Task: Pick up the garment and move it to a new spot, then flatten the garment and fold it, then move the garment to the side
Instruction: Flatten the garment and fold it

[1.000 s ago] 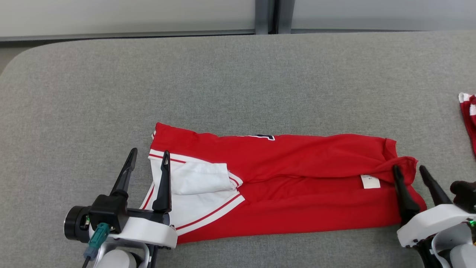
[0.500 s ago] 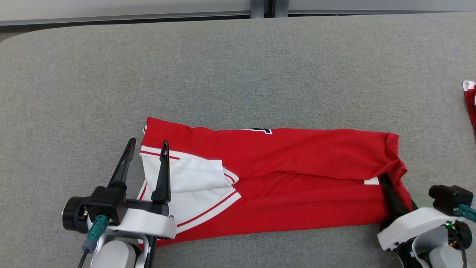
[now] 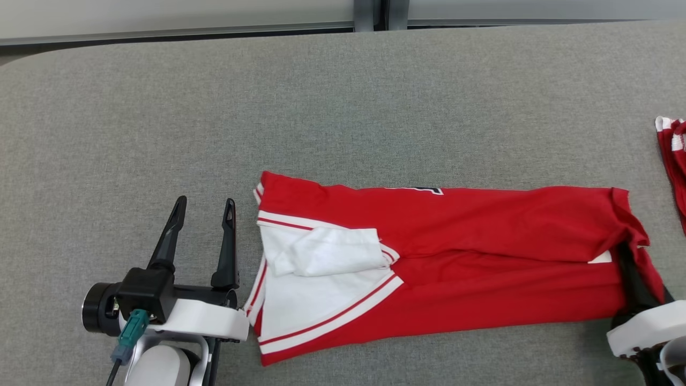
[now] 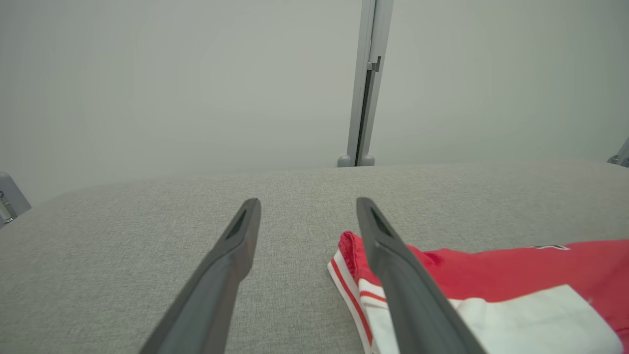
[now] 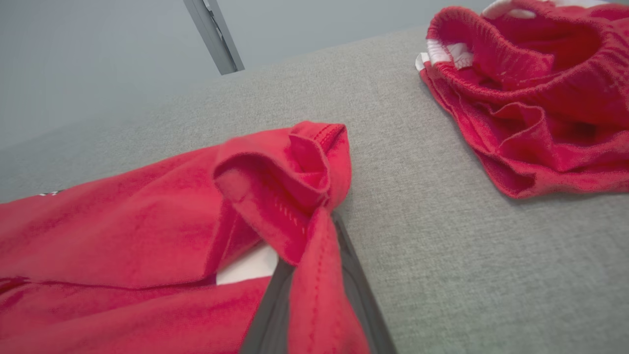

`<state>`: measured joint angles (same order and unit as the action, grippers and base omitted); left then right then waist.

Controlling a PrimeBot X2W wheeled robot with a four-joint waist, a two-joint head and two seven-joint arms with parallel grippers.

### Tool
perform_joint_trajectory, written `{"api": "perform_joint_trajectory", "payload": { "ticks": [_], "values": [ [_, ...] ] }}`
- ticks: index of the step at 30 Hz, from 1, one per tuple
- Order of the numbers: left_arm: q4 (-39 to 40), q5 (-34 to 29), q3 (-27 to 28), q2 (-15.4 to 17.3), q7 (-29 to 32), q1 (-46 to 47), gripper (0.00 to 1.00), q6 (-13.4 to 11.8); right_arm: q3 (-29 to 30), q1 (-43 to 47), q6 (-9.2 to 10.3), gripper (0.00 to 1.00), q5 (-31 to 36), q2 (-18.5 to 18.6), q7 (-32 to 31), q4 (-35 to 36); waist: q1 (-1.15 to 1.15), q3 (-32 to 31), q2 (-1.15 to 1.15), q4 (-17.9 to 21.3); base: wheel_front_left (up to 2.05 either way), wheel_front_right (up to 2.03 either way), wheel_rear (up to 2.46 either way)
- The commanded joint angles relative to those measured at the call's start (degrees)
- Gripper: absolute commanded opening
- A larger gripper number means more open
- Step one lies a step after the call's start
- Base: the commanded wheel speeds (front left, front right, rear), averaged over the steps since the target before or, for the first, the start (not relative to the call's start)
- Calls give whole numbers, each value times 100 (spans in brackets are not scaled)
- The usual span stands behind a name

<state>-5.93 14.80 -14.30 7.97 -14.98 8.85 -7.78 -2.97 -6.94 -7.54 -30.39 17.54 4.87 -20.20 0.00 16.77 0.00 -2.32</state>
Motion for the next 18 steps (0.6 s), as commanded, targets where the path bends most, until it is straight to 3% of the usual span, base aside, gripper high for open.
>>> {"api": "perform_joint_trajectory", "payload": {
  "ticks": [1,6,10,18],
  "values": [
    [16,28,31,7,-21,-10,100,-28,36,31,10,0,-33,81,51,5,0,-25,0,13,0,0,0],
    [32,37,77,6,-23,-73,100,-49,-59,13,10,0,-36,314,66,378,0,-121,0,81,0,0,0],
    [34,33,80,6,-23,-87,100,-35,-297,-110,6,0,327,435,-76,1070,0,-186,0,115,0,0,0],
    [3,47,-2,-55,-24,-1,100,27,-1417,-591,5,0,821,56,-727,2258,0,-232,0,-29,0,0,0]
  ]
}}
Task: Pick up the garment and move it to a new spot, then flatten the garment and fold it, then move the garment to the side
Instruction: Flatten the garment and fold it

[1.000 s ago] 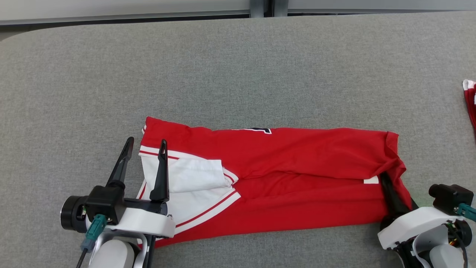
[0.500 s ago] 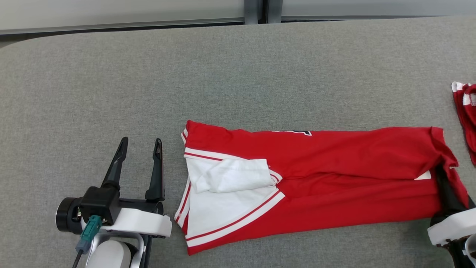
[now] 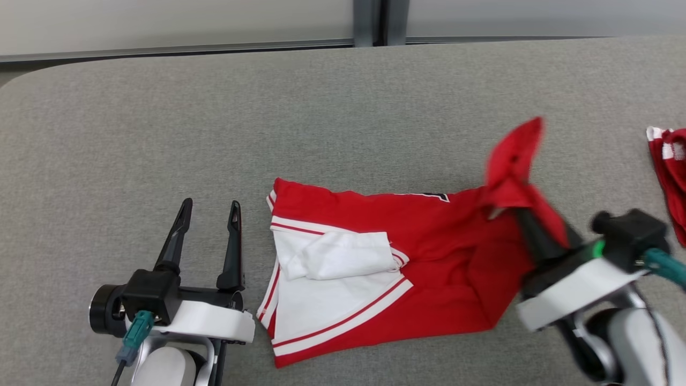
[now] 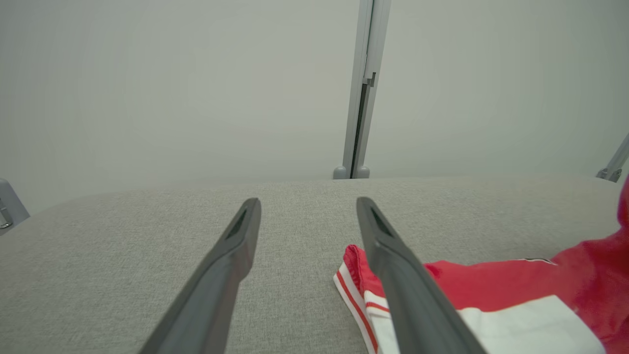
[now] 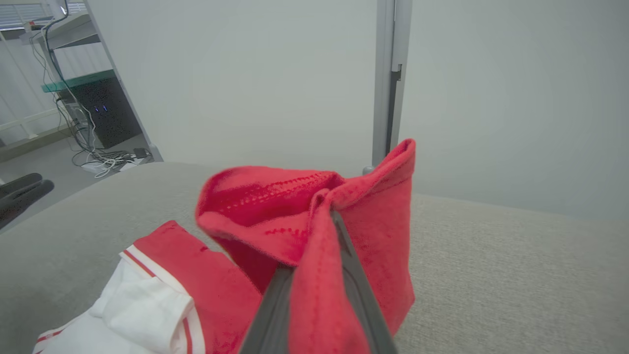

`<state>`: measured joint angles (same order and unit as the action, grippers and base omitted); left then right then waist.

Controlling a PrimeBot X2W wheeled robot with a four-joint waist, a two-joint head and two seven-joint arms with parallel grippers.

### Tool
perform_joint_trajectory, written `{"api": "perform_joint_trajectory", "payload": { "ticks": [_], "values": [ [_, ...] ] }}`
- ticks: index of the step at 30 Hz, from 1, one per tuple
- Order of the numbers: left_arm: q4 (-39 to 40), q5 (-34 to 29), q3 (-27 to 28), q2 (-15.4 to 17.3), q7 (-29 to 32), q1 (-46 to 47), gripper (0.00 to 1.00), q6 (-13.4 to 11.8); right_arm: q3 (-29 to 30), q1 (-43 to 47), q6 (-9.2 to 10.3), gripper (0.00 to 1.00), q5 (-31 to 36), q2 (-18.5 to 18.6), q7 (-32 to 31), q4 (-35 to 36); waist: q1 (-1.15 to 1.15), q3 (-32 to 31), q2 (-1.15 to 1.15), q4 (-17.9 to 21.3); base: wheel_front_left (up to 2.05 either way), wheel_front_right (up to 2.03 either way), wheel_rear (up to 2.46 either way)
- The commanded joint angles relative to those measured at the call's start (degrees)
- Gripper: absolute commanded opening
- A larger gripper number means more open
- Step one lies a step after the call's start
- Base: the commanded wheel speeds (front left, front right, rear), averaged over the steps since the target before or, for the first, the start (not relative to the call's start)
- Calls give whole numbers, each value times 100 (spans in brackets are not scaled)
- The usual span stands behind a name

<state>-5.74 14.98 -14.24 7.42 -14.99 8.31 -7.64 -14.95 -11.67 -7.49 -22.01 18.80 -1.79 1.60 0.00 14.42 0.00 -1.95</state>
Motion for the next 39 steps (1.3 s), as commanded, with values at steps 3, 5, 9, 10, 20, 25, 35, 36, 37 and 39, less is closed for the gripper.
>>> {"api": "perform_joint_trajectory", "payload": {
  "ticks": [3,5,9,10,20,25,35,36,37,39],
  "values": [
    [-20,25,-13,-15,-23,95,100,27,-604,-271,0,0,-101,-254,-136,83,0,27,0,-144,0,0,0],
    [-48,23,-32,-48,-23,122,100,40,-1008,-385,0,0,-234,-490,-170,-73,0,40,0,-234,0,0,0],
    [-71,34,-50,-124,-23,180,100,57,-1648,-610,0,0,-452,-971,-73,-551,0,113,0,-420,0,0,0],
    [-68,32,-52,-139,-23,195,100,64,-1763,-682,0,0,-473,-1064,-39,-692,0,139,0,-454,0,0,0],
    [-131,-50,-30,-244,-23,280,100,149,-2656,-1339,0,100,-925,-1554,568,-2311,0,306,0,-629,0,0,0],
    [-149,-83,36,-271,-23,246,100,159,-2963,-1598,0,100,-1004,-1572,1046,-2295,0,298,0,-573,0,0,0],
    [-183,-160,175,-269,-22,143,100,184,-1949,-1549,0,100,-802,-1222,1605,-1520,0,136,0,-322,0,0,0],
    [-187,-167,195,-258,-23,134,100,184,-1725,-1469,0,100,-735,-1148,1605,-1455,0,118,0,-295,0,0,0],
    [-198,-172,209,-247,-22,120,100,187,-1497,-1376,0,100,-664,-1058,1603,-1414,0,92,0,-269,0,0,0],
    [-203,-178,243,-218,-23,88,100,205,-1004,-1155,0,100,-516,-886,1602,-1315,0,47,0,-225,0,0,0]
  ]
}}
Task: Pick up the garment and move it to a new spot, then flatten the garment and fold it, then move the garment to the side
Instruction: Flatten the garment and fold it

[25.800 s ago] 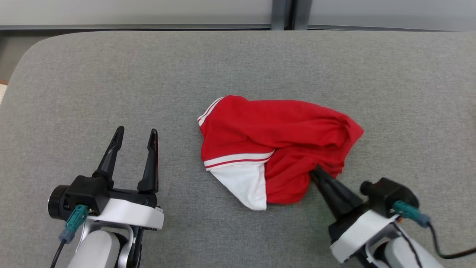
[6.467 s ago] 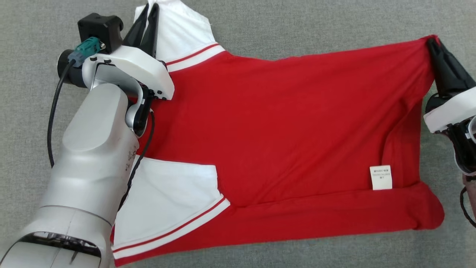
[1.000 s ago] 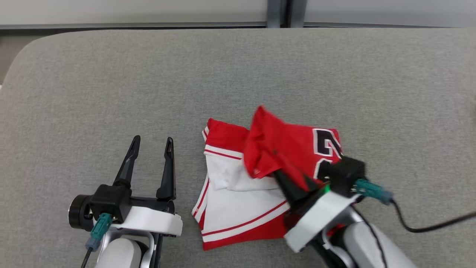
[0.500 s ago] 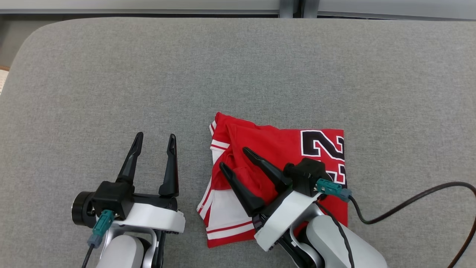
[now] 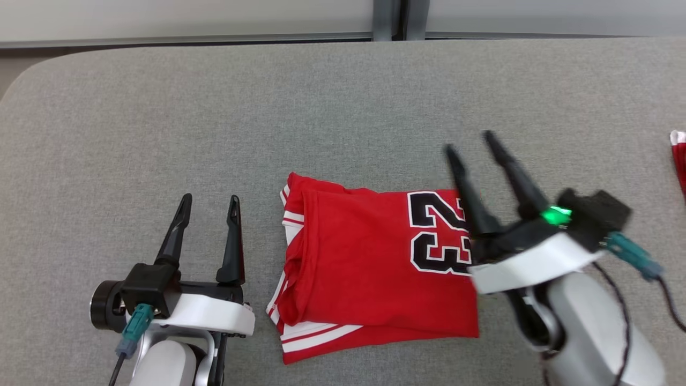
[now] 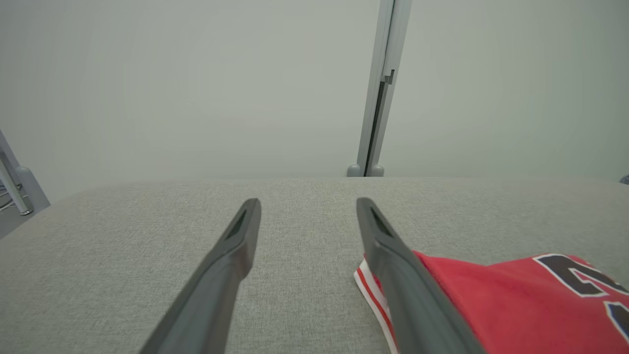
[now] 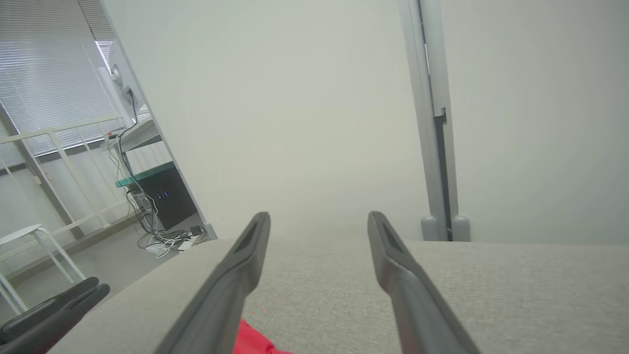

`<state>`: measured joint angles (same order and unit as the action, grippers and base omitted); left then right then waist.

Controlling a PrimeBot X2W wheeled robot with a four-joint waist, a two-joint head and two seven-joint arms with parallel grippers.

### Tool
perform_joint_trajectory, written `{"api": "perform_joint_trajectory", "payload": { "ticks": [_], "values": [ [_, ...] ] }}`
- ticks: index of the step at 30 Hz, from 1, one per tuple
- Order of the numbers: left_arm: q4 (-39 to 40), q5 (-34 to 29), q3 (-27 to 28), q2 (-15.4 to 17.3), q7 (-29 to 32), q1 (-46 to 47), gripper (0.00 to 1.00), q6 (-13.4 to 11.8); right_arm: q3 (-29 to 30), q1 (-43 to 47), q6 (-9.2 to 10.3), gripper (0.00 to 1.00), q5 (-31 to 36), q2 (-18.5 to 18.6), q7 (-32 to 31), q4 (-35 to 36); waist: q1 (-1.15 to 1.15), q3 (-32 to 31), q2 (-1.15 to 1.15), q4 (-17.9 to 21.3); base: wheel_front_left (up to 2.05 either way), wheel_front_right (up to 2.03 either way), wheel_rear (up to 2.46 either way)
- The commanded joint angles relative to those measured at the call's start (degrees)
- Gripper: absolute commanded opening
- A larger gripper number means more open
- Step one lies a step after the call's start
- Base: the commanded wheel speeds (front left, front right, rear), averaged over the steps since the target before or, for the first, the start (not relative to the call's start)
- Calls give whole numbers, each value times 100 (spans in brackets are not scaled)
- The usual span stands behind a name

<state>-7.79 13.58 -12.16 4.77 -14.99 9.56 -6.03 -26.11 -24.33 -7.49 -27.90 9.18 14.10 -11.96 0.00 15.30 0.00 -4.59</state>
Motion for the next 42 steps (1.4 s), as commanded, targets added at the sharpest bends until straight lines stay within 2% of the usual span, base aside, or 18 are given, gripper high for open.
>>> {"api": "perform_joint_trajectory", "payload": {
  "ticks": [1,5,14,30,42],
  "values": [
    [-6,-39,51,61,-23,-60,100,49,352,249,0,100,149,153,-29,76,0,-69,0,60,0,0,0],
    [-32,-22,130,127,-22,-123,100,57,1208,858,0,100,471,400,-227,275,0,-213,0,113,0,0,0],
    [-8,-9,223,294,-8,-423,100,-7,2035,1935,0,100,871,531,-790,1025,0,-573,0,204,0,0,0],
    [82,60,118,537,267,-1256,100,-23,2408,3169,0,100,1064,281,-1397,1708,0,-1577,0,316,0,0,0],
    [204,103,73,595,372,-1448,100,-95,2468,3366,0,100,1053,304,-1565,1822,0,-1776,0,287,0,0,0]
  ]
}}
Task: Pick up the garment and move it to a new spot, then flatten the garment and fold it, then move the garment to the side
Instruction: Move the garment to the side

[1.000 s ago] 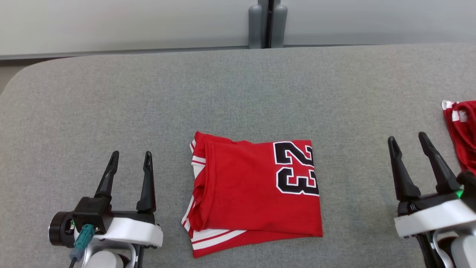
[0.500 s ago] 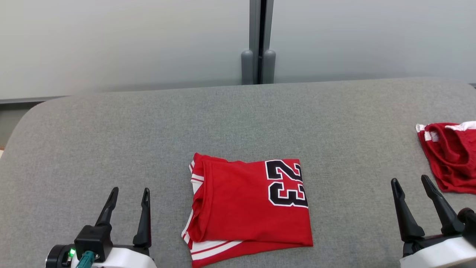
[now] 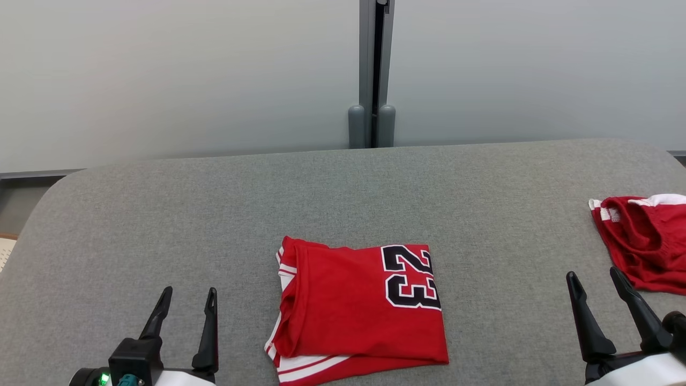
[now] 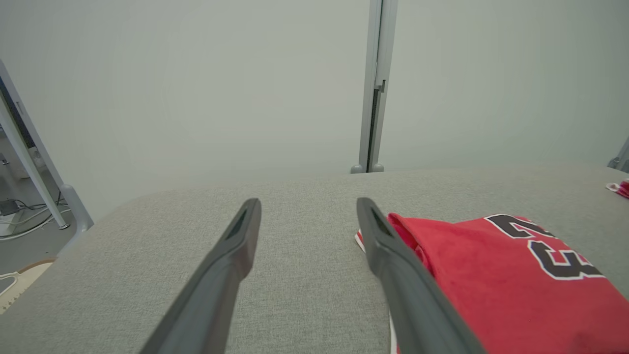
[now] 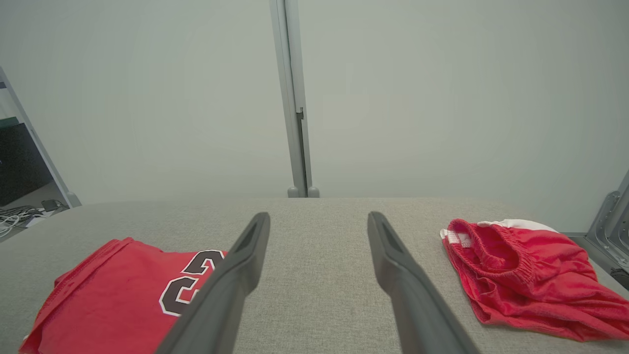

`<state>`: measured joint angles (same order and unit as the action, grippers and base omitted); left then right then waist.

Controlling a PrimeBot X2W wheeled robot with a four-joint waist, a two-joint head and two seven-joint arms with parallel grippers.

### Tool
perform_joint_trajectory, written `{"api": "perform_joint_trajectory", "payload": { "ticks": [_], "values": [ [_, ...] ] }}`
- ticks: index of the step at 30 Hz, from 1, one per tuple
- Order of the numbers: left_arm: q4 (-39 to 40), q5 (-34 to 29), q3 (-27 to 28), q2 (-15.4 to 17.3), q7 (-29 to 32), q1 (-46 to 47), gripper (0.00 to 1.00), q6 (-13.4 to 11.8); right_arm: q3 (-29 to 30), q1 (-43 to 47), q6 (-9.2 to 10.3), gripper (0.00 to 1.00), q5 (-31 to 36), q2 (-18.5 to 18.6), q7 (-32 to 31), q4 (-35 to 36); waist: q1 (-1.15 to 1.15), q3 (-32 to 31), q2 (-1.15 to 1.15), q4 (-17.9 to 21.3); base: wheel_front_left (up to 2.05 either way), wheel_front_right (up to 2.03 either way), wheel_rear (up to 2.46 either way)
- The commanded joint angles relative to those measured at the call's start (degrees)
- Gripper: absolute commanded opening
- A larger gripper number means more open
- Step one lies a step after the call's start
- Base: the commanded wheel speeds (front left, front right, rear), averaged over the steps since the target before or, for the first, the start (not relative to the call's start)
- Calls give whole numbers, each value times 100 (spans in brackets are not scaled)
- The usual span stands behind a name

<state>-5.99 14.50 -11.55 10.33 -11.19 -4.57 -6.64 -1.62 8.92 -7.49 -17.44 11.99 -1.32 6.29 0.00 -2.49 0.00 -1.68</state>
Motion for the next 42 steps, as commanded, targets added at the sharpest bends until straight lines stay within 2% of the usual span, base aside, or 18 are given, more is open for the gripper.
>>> {"api": "perform_joint_trajectory", "payload": {
  "ticks": [1,19,28,34,42],
  "values": [
    [28,11,15,49,-5,-31,100,-43,16,43,0,100,12,16,-29,-5,0,5,0,0,0,0,0],
    [46,102,10,44,-39,108,100,-135,33,-52,0,100,74,54,-148,12,0,72,0,-25,0,0,0],
    [105,58,-150,-129,-172,810,100,-14,88,-242,0,100,52,7,-206,-54,0,729,0,-538,0,0,0],
    [59,31,-290,-330,-305,1414,100,90,-192,-664,0,100,-60,-36,-238,-519,0,1377,0,-941,0,0,0],
    [56,-4,-271,-482,-395,1871,100,162,-840,-1385,0,100,-253,-110,-243,-1794,0,1932,0,-1259,0,0,0]
  ]
}}
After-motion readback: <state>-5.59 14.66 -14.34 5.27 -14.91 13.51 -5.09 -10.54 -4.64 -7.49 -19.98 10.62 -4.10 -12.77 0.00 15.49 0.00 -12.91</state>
